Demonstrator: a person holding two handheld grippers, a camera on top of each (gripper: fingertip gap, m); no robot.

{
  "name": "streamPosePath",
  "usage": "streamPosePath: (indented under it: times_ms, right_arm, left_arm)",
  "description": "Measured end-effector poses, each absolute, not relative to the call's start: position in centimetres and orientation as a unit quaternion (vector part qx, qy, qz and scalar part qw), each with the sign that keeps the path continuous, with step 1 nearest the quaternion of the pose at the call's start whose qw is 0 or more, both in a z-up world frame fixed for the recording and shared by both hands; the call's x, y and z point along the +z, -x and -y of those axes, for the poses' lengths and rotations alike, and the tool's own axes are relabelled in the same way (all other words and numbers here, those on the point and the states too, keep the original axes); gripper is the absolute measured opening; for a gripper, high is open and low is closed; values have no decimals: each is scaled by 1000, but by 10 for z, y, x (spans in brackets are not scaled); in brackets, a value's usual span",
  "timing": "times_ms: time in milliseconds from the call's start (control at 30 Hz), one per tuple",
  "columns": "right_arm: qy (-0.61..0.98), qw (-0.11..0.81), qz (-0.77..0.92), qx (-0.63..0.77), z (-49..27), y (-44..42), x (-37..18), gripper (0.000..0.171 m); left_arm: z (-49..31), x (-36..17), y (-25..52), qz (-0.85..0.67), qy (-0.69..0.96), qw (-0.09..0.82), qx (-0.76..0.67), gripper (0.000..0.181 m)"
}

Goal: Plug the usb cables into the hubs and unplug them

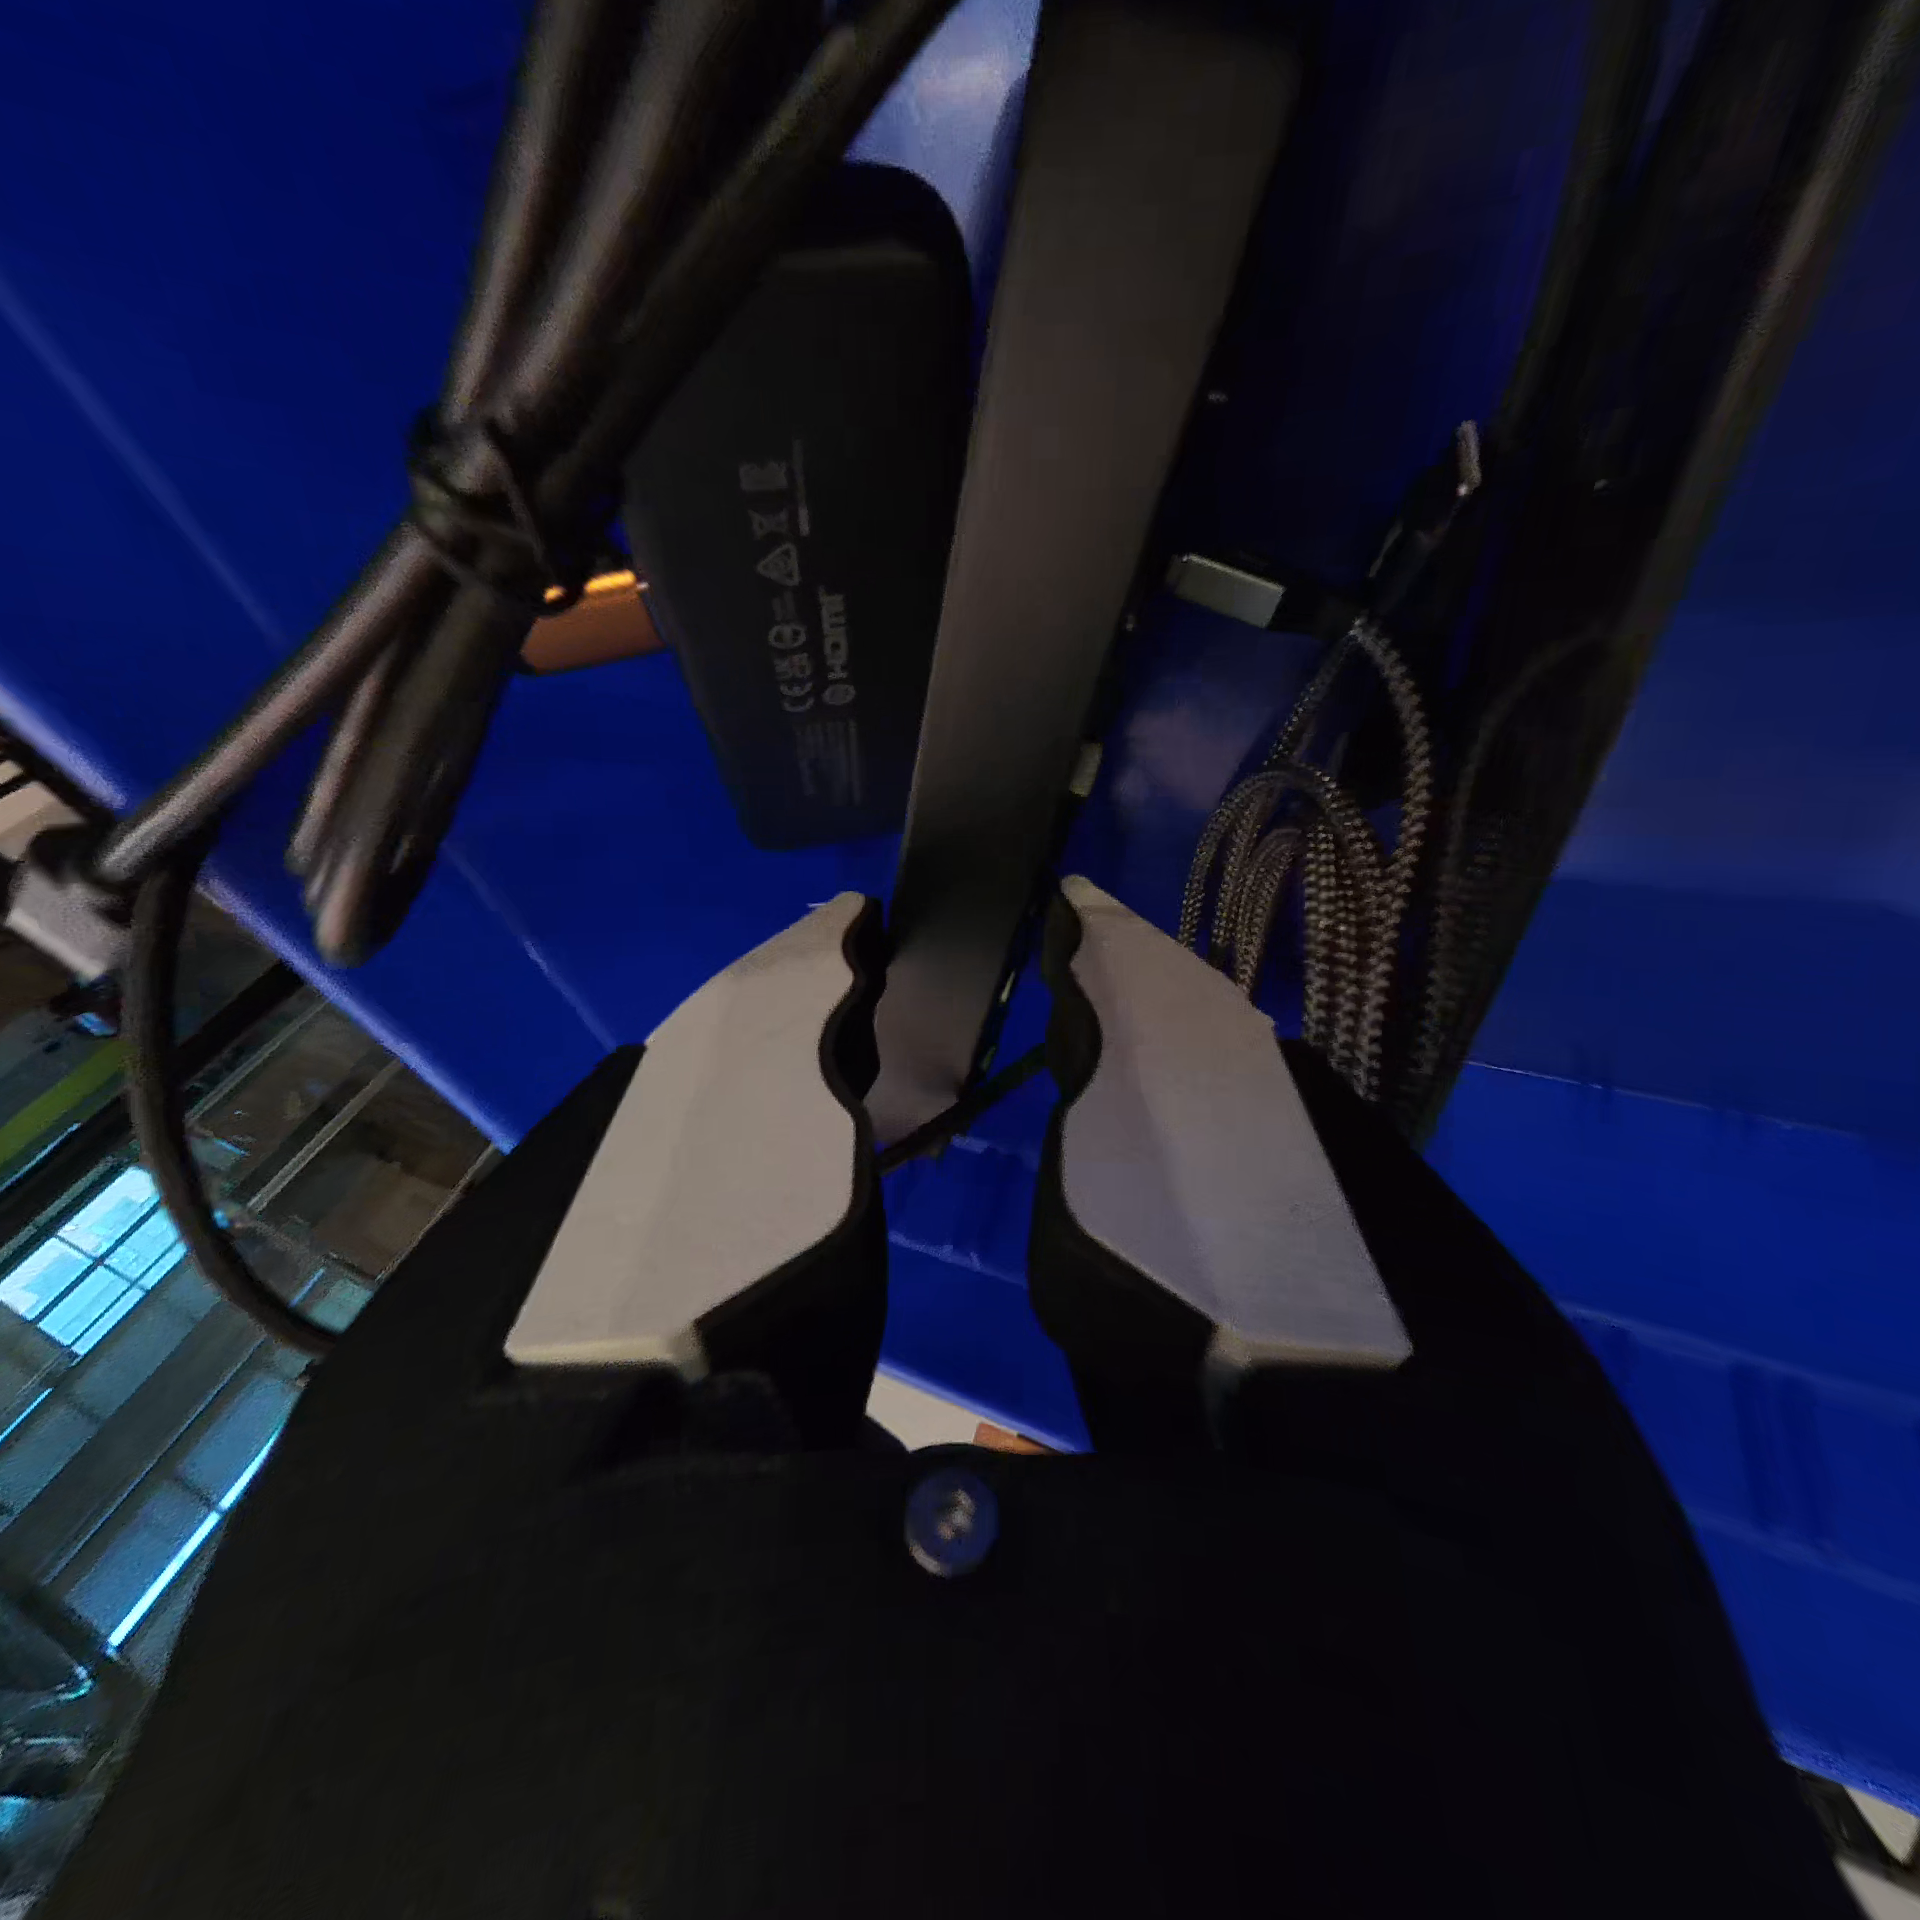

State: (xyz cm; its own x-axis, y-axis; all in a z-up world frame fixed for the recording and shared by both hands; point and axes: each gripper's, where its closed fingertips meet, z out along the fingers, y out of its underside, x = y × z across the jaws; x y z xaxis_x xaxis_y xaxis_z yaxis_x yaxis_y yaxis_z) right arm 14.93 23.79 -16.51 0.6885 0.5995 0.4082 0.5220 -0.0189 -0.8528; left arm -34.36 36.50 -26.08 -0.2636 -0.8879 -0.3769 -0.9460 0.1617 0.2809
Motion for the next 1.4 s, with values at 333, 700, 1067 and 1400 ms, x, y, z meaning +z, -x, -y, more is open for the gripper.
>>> streamPosePath:
  times_ms: [333, 700, 1067, 1400]
  right_arm:
    - [714, 578, 394, 31, -239, -152, -167, 53]
    - [715, 574, 398, 32, -239, -150, -170, 53]
    - [716, 572, 399, 34, -239, -150, -172, 52]
    - [716, 574, 395, 37, -239, -152, -170, 52]
  left_arm:
    - [-369, -281, 348, -768, 593, 12, 242, 30]
    - [-369, -269, 346, -770, 581, 47, 259, 25]
    - [-365, -240, 343, -772, 575, 63, 262, 25]
    - [-359, -210, 330, -744, 609, 158, 225, 25]
